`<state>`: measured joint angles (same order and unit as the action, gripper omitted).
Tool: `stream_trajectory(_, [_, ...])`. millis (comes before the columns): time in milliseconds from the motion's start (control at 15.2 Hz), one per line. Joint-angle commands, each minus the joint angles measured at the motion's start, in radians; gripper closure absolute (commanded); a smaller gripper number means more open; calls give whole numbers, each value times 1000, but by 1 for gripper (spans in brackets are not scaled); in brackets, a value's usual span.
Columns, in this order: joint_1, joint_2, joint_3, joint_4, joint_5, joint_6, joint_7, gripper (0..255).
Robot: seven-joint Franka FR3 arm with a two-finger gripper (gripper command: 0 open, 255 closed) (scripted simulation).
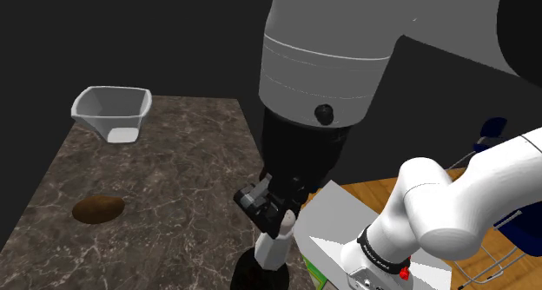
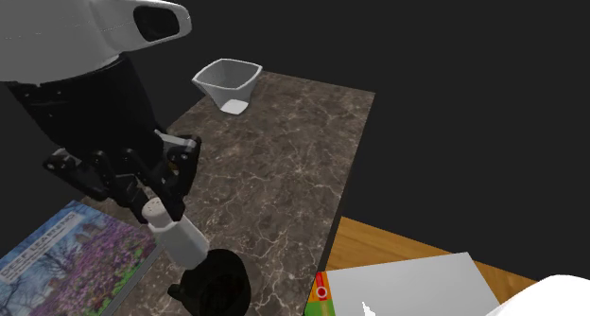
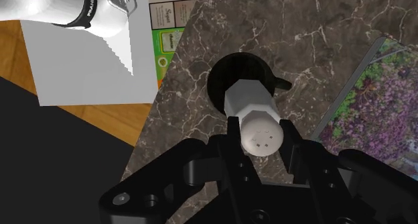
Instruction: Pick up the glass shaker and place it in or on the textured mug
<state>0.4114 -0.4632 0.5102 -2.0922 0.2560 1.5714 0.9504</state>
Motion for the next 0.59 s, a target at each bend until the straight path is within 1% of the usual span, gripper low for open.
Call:
stream_trajectory(0, [5, -8, 5, -29, 7, 22, 2, 255])
stream_trajectory(528, [11, -10, 24, -136, 20, 127, -6, 255])
